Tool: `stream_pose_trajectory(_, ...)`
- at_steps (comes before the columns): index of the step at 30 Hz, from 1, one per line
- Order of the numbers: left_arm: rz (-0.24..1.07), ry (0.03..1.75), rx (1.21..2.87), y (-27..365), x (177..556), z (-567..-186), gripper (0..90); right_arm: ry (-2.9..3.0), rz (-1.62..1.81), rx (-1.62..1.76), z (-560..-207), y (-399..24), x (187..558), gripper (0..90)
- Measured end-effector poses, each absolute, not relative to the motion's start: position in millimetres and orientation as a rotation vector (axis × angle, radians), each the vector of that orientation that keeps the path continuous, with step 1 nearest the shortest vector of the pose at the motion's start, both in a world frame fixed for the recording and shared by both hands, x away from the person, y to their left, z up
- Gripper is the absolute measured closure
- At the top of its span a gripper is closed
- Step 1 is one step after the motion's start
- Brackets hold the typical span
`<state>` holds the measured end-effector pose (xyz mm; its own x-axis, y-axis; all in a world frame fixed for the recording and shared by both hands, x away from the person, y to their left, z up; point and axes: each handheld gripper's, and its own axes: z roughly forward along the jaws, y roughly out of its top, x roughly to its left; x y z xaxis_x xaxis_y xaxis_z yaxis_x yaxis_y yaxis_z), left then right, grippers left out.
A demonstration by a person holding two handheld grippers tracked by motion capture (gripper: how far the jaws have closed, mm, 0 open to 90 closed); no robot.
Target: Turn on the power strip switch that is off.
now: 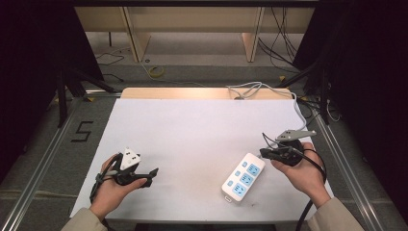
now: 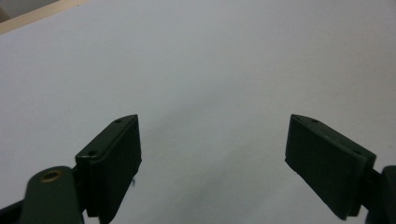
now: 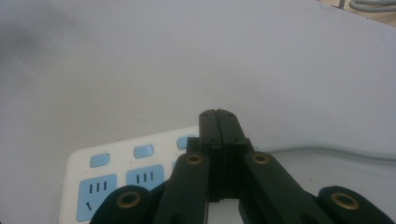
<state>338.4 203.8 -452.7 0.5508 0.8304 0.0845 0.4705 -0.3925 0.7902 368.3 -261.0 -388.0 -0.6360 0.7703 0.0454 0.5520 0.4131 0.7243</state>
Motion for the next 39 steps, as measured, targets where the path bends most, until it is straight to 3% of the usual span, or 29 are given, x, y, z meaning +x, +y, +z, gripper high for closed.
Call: stream_pose_trajectory(39, 0.620, 1.042, 2.047, 203.3, 338.6, -452.9, 18.0, 2.446, 0.986, 1.155, -392.9, -247.7, 379.8, 90.0)
